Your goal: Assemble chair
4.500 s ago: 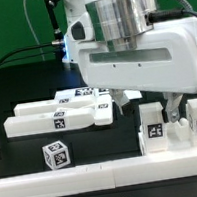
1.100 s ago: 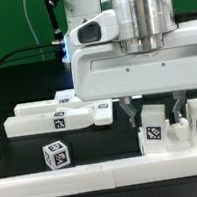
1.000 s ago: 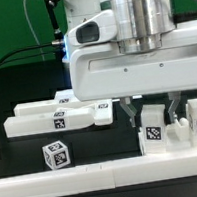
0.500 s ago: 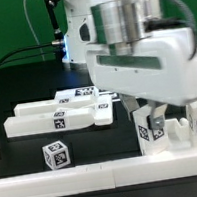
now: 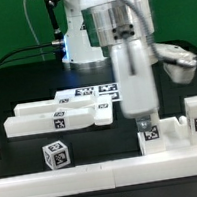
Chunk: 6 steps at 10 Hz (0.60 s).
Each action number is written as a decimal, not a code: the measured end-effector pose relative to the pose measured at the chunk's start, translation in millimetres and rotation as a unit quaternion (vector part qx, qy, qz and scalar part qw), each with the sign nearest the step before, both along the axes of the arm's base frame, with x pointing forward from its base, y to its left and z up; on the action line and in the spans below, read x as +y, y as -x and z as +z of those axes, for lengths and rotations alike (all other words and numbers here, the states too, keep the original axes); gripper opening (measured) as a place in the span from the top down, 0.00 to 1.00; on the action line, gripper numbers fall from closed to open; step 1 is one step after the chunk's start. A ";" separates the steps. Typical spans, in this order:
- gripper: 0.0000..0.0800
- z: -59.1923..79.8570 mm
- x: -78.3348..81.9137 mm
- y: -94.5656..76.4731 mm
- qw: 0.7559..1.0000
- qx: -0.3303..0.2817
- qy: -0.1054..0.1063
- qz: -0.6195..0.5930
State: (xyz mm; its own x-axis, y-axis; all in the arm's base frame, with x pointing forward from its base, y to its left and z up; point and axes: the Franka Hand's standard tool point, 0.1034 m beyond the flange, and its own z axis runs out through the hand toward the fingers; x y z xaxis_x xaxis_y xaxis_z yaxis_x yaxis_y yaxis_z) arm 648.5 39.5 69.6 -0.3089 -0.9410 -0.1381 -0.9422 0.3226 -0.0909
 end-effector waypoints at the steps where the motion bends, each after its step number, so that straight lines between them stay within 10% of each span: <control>1: 0.64 0.1 2.1 -0.5 1.000 0.000 -0.004 -0.016; 3: 0.63 0.1 1.8 -0.6 0.999 -0.005 0.005 0.041; 5: 0.24 2.2 0.3 -7.7 0.949 -0.053 0.053 0.307; 6: 0.20 1.3 0.7 -6.7 0.949 -0.051 0.051 0.306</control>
Offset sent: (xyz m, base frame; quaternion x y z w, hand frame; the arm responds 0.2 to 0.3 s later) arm 0.0116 0.0150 0.0106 0.0056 -0.0307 -0.4369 0.8990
